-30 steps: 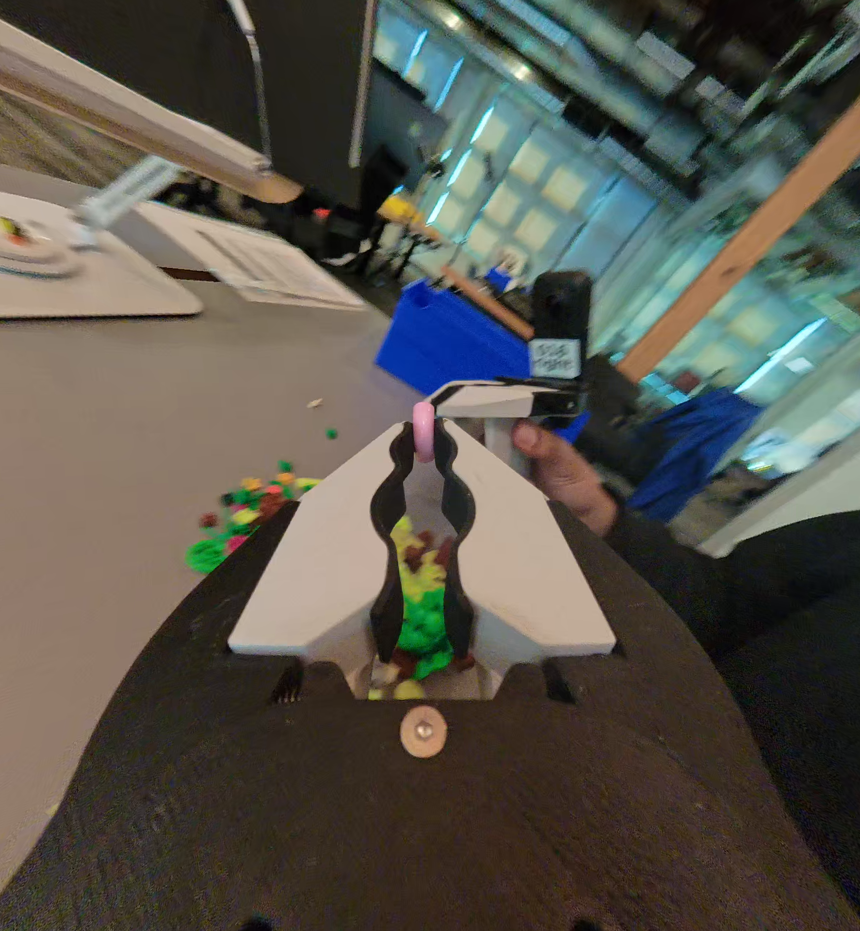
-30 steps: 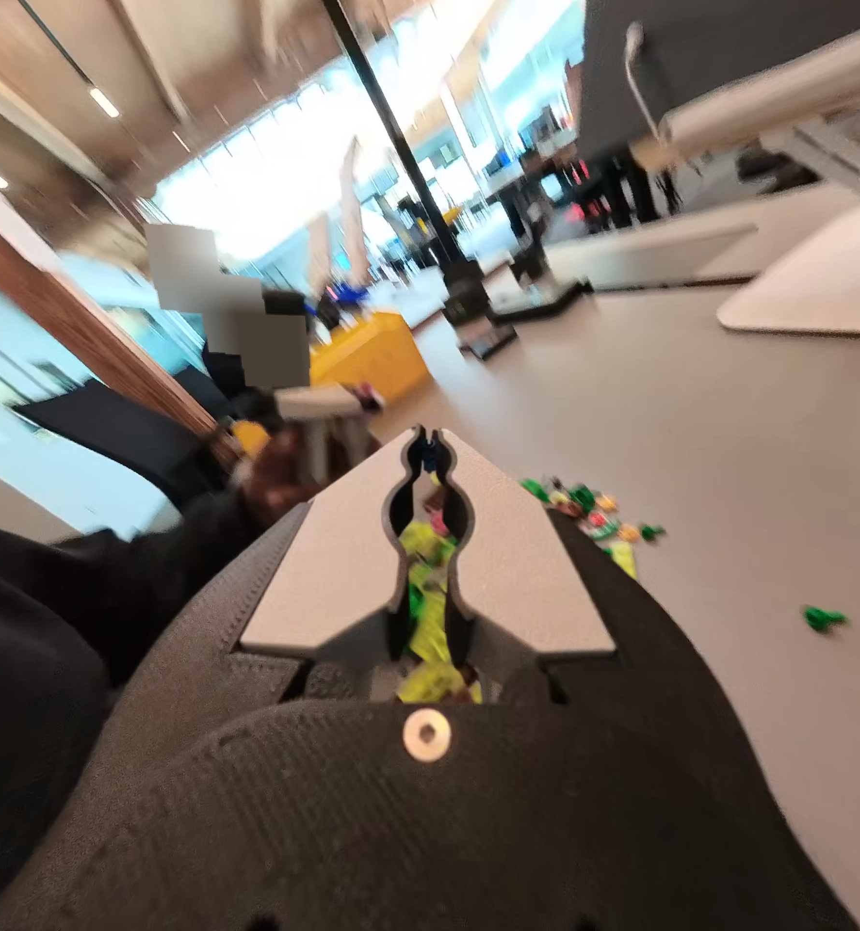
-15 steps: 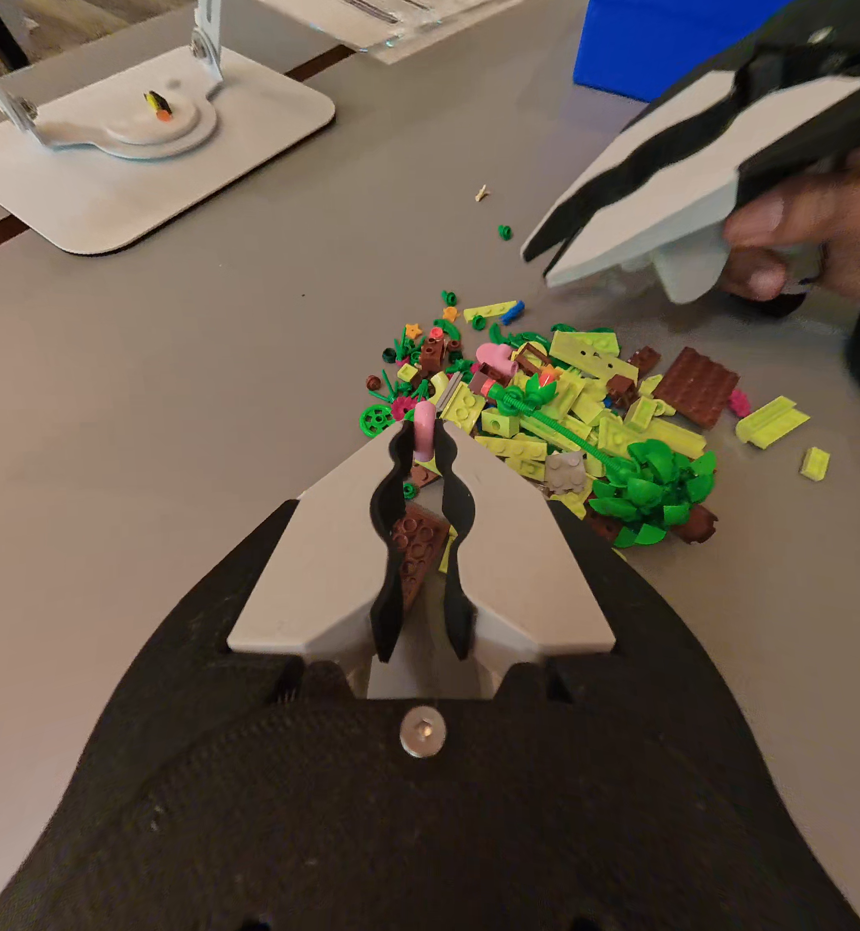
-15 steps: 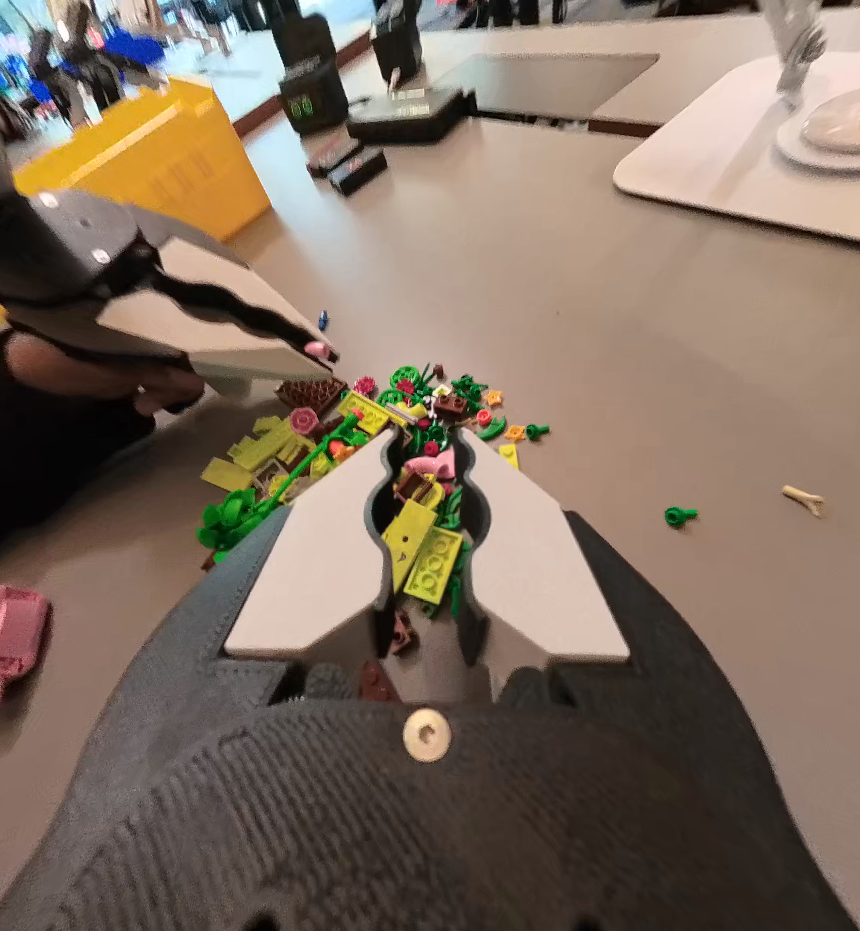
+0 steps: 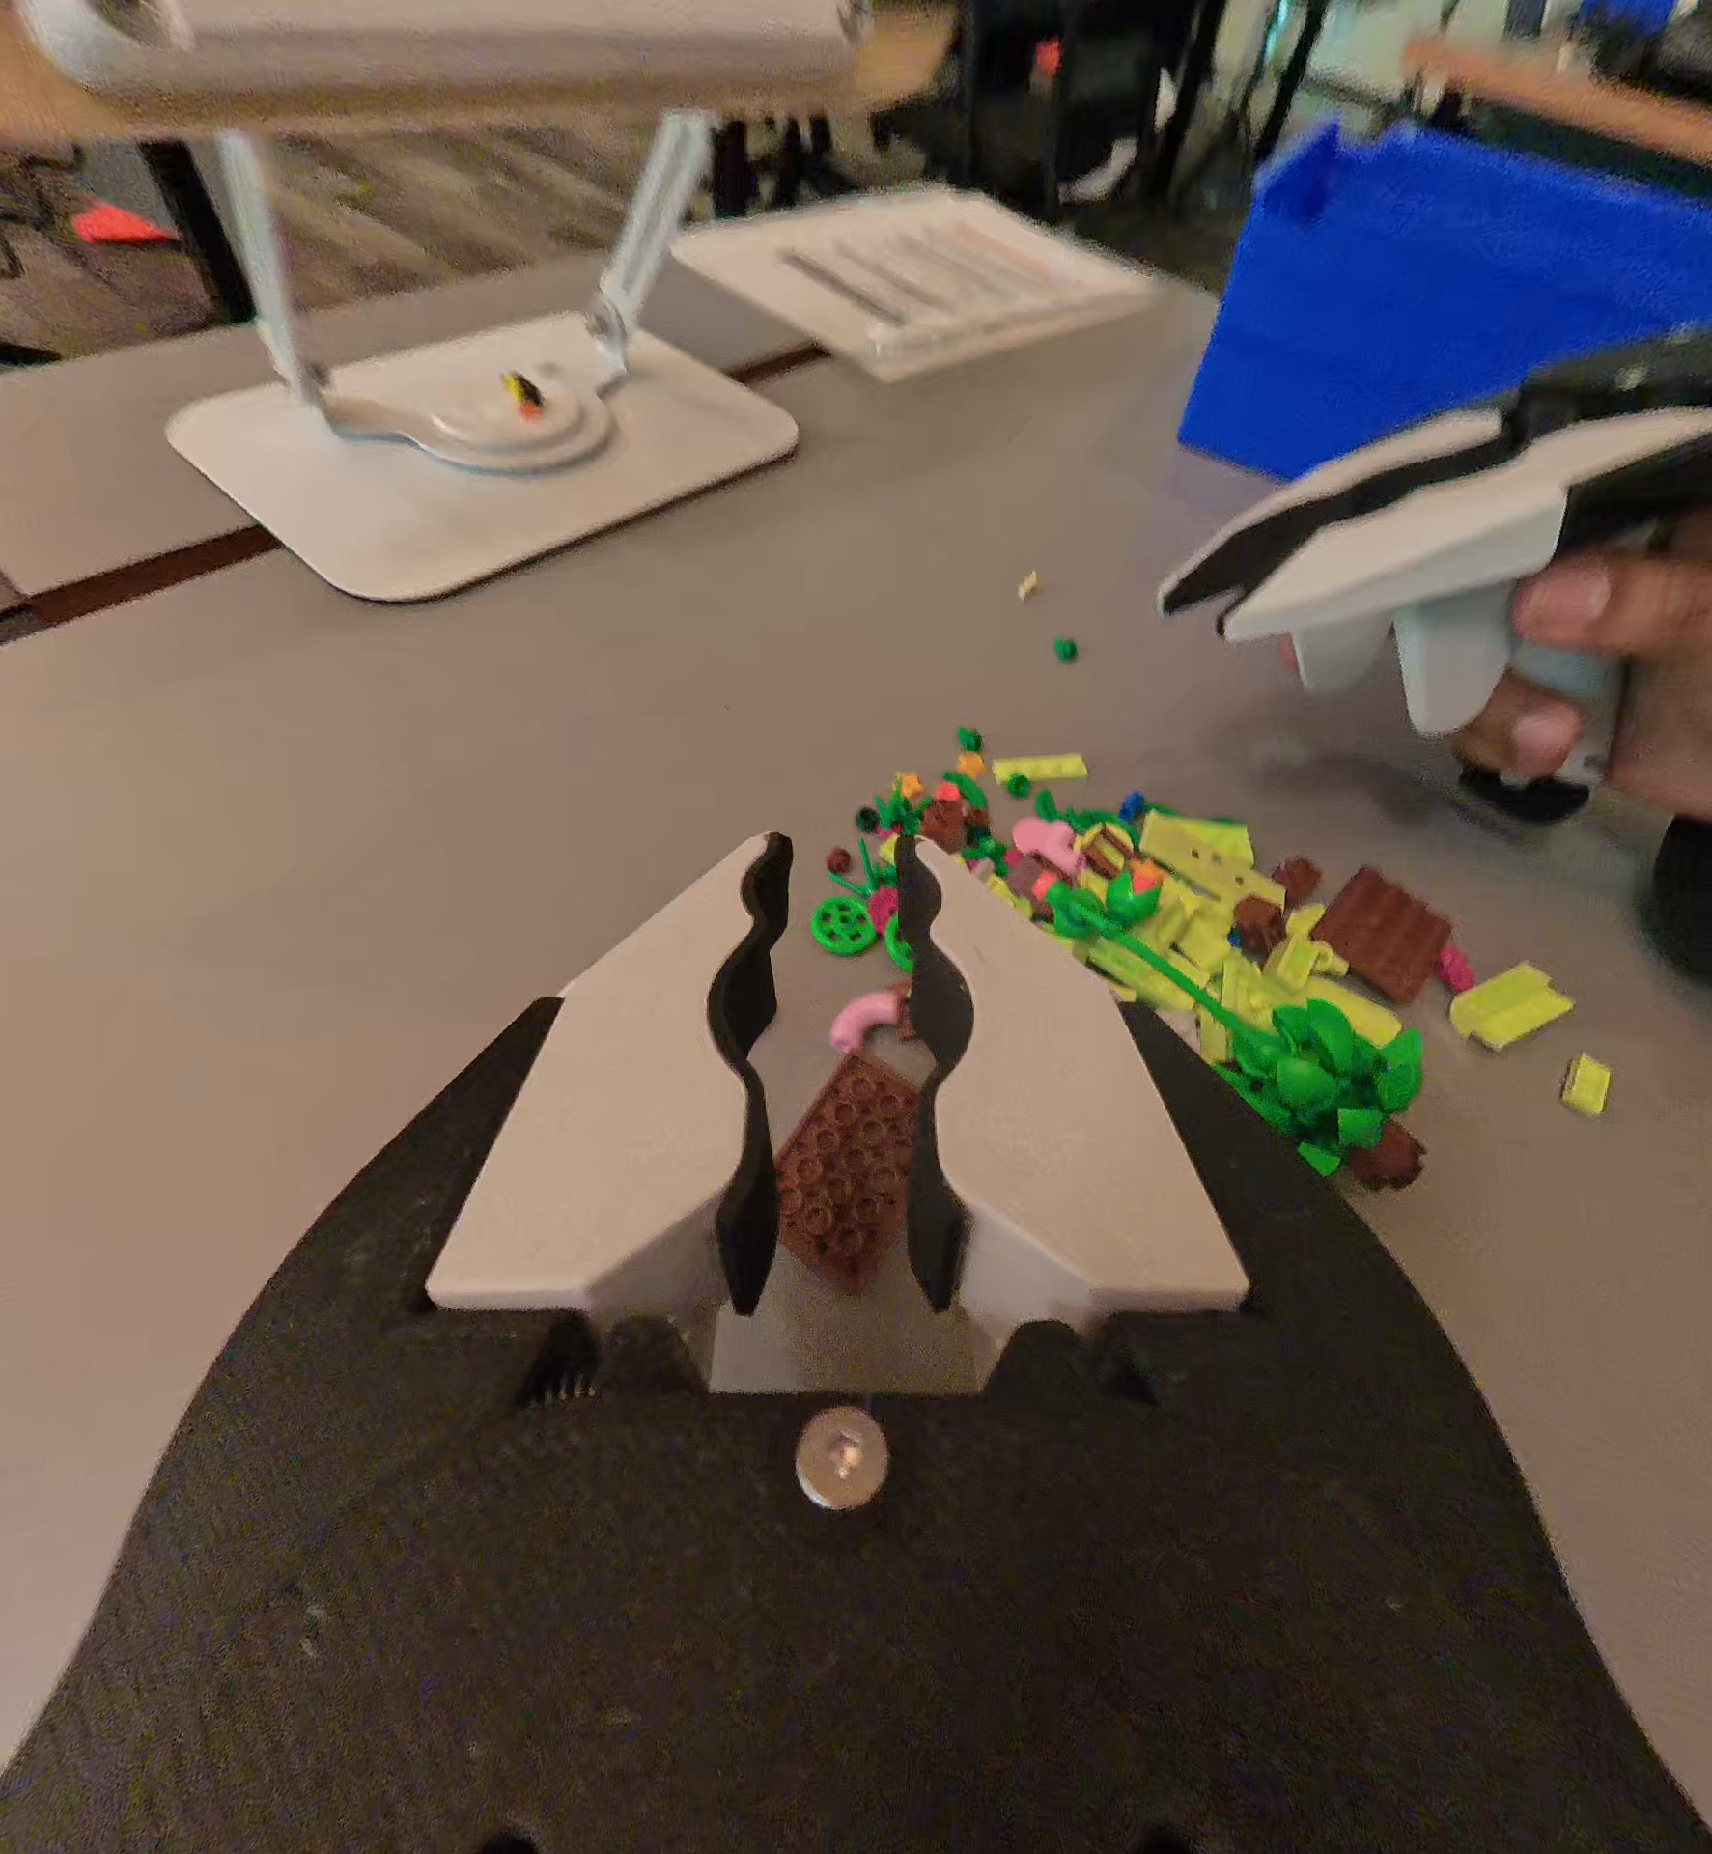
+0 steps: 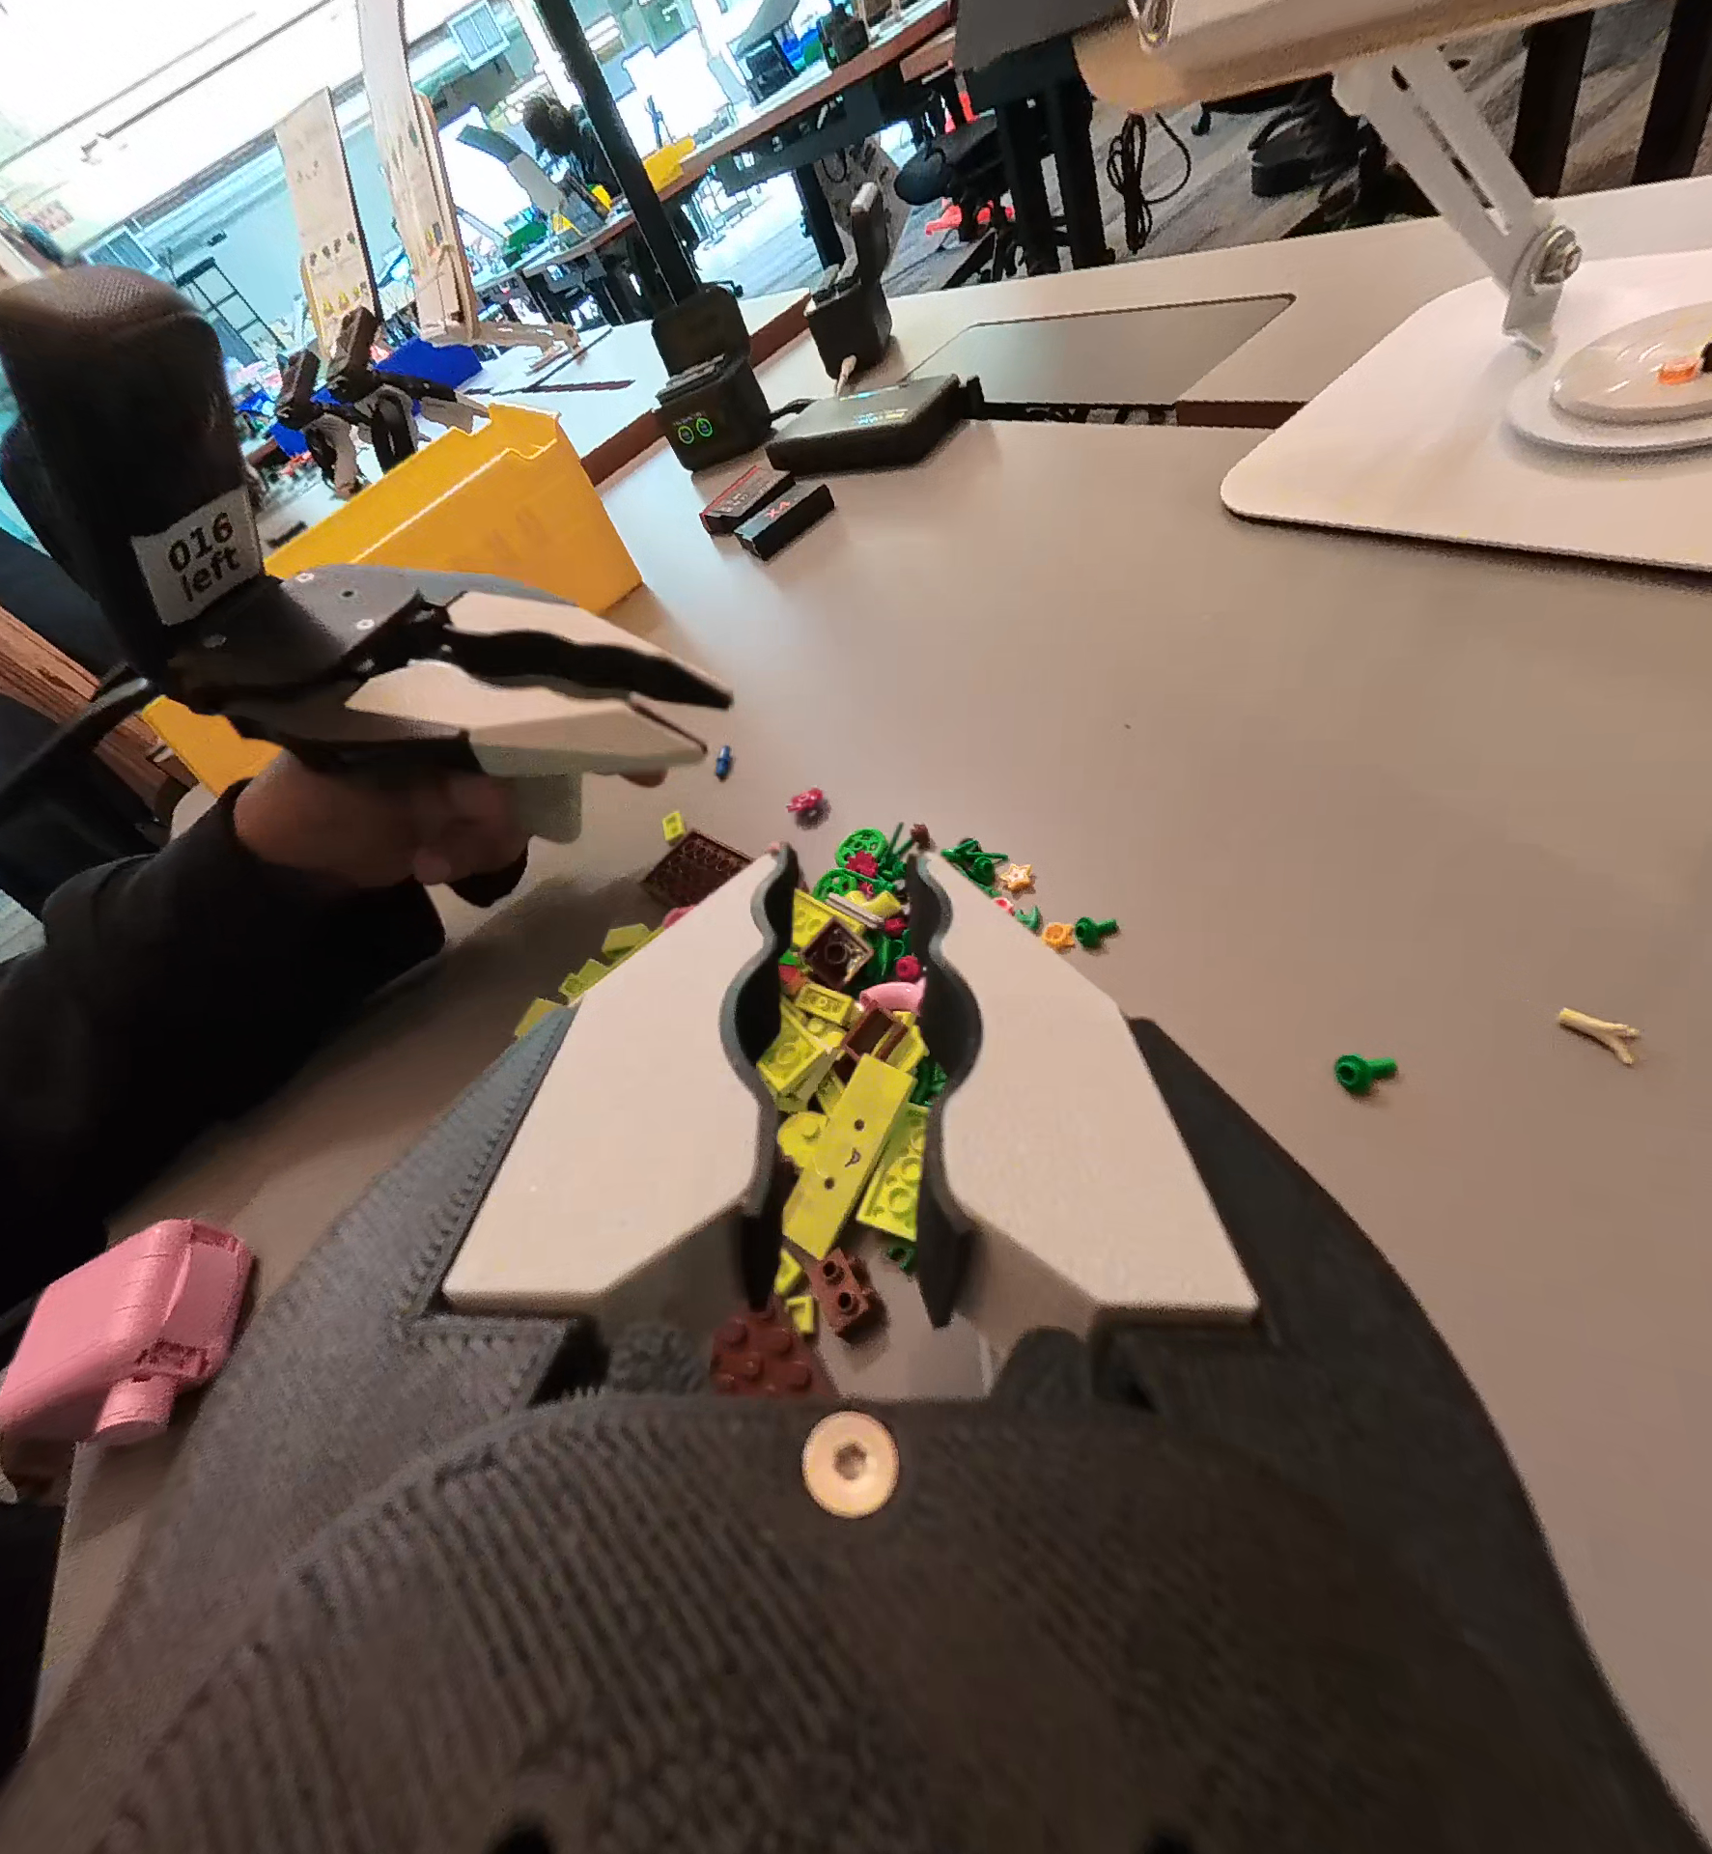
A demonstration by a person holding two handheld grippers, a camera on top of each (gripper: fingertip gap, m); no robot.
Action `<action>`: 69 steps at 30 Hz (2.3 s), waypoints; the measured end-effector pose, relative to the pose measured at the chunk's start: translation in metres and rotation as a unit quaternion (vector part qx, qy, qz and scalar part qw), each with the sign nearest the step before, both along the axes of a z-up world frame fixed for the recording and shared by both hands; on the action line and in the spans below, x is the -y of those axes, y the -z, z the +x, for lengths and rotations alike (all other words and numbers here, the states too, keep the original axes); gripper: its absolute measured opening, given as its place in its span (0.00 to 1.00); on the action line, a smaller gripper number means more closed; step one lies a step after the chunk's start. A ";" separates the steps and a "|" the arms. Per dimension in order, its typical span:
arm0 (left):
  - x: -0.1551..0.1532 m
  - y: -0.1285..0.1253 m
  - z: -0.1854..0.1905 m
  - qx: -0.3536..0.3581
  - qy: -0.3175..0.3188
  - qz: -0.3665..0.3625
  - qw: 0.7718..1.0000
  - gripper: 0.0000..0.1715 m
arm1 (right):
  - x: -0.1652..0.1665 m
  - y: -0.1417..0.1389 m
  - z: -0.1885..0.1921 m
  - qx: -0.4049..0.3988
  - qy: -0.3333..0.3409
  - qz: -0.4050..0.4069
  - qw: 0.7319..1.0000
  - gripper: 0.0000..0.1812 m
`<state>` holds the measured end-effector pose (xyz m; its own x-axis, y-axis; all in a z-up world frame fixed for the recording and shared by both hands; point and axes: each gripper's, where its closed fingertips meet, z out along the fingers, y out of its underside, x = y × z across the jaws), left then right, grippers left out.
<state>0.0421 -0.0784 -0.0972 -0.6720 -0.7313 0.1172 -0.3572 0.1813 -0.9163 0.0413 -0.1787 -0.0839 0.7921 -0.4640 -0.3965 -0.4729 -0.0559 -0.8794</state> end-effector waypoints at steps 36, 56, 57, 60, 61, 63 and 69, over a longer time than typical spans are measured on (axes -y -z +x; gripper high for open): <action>-0.037 -0.050 0.011 0.097 -0.060 -0.091 0.989 0.07 | -0.114 0.023 -0.224 0.071 -0.411 -0.091 0.904 0.37; 0.088 -0.063 -0.138 0.151 0.365 -0.109 0.912 0.29 | -0.040 -0.060 -0.149 -0.332 -0.404 0.257 0.813 0.36; 0.088 -0.063 -0.138 0.153 0.363 -0.113 0.912 0.27 | -0.041 -0.058 -0.147 -0.333 -0.399 0.255 0.815 0.38; 0.086 -0.064 -0.131 0.151 0.351 -0.120 0.916 0.27 | -0.040 -0.058 -0.140 -0.329 -0.386 0.263 0.821 0.37; 0.084 -0.067 -0.127 0.151 0.340 -0.128 0.920 0.26 | -0.038 -0.059 -0.133 -0.319 -0.371 0.268 0.830 0.36; 0.076 -0.075 -0.116 0.145 0.312 -0.153 0.927 0.26 | -0.031 -0.064 -0.111 -0.278 -0.322 0.288 0.858 0.34; 0.051 -0.086 -0.083 0.076 0.247 -0.251 0.933 0.22 | -0.003 -0.085 -0.071 0.110 -0.144 0.192 0.965 0.29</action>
<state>-0.0409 -0.1295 -0.0107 -0.9492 -0.2061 0.2379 -0.2032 -0.1761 -0.9632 -0.0296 -0.1755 0.0010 0.9509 -0.0649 -0.3025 -0.2856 0.1924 -0.9388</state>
